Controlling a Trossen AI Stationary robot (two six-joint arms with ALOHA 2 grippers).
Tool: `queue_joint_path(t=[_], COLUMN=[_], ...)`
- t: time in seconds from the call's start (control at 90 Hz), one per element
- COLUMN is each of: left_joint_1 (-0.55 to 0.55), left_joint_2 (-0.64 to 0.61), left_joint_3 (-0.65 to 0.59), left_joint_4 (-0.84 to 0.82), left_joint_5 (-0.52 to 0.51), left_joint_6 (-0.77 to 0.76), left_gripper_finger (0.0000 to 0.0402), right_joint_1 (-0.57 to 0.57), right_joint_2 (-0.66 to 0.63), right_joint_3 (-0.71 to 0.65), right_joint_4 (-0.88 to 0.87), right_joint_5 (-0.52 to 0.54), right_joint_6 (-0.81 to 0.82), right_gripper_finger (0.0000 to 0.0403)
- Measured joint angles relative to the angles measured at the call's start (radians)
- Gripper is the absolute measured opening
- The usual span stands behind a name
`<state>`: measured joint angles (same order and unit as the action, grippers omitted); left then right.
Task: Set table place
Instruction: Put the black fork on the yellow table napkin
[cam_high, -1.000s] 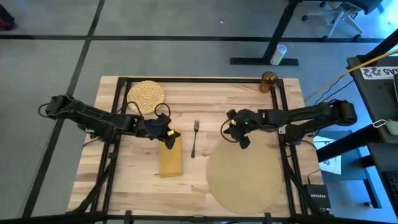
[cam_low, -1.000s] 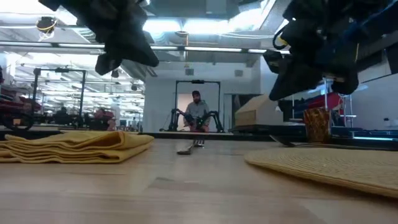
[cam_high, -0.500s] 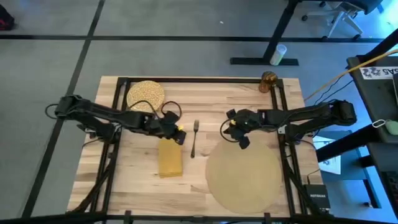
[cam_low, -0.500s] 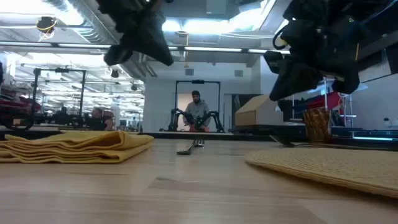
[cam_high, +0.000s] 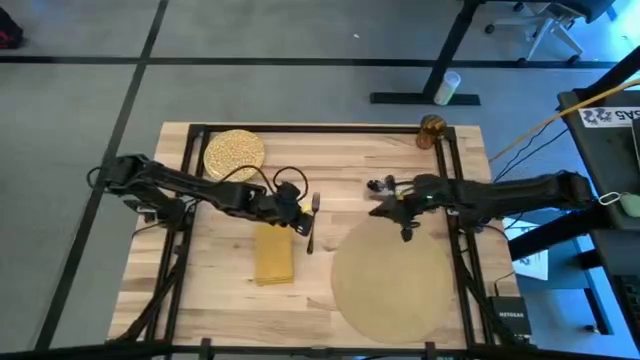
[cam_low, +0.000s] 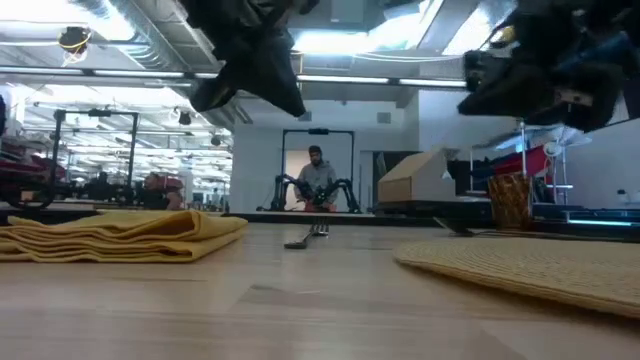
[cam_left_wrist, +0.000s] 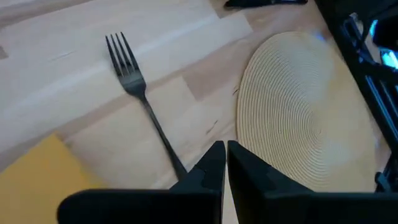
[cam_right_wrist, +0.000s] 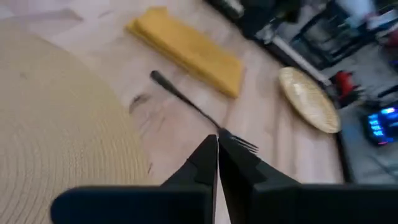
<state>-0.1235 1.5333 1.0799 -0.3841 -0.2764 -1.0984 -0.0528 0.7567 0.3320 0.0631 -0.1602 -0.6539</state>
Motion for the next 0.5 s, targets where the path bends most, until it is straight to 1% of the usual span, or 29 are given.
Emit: queue_joint_path(t=[0.144,0.256,0.411,0.5], left_joint_1=[0.01,0.016,0.027,0.042], left_joint_2=[0.008,0.038,0.123,0.18], left_joint_3=[0.004,0.057,0.167,0.229], left_joint_4=[-0.009,-0.075,-0.204,-0.23], left_joint_5=[0.014,0.029,0.035,0.035], left_joint_6=[-0.038,-0.072,-0.116,-0.142], left_gripper_finger=[0.0,0.0,0.0,0.0], right_joint_1=[0.0,0.0,0.0,0.0], right_joint_2=[-0.188,-0.283,-0.332,-0.332], right_joint_3=[-0.06,-0.078,-0.08,-0.08], right_joint_4=[-0.05,-0.127,-0.251,-0.286], right_joint_5=[0.048,0.094,0.137,0.15], right_joint_6=[0.018,0.03,0.075,0.108], right_gripper_finger=[0.0,0.0,0.0,0.0])
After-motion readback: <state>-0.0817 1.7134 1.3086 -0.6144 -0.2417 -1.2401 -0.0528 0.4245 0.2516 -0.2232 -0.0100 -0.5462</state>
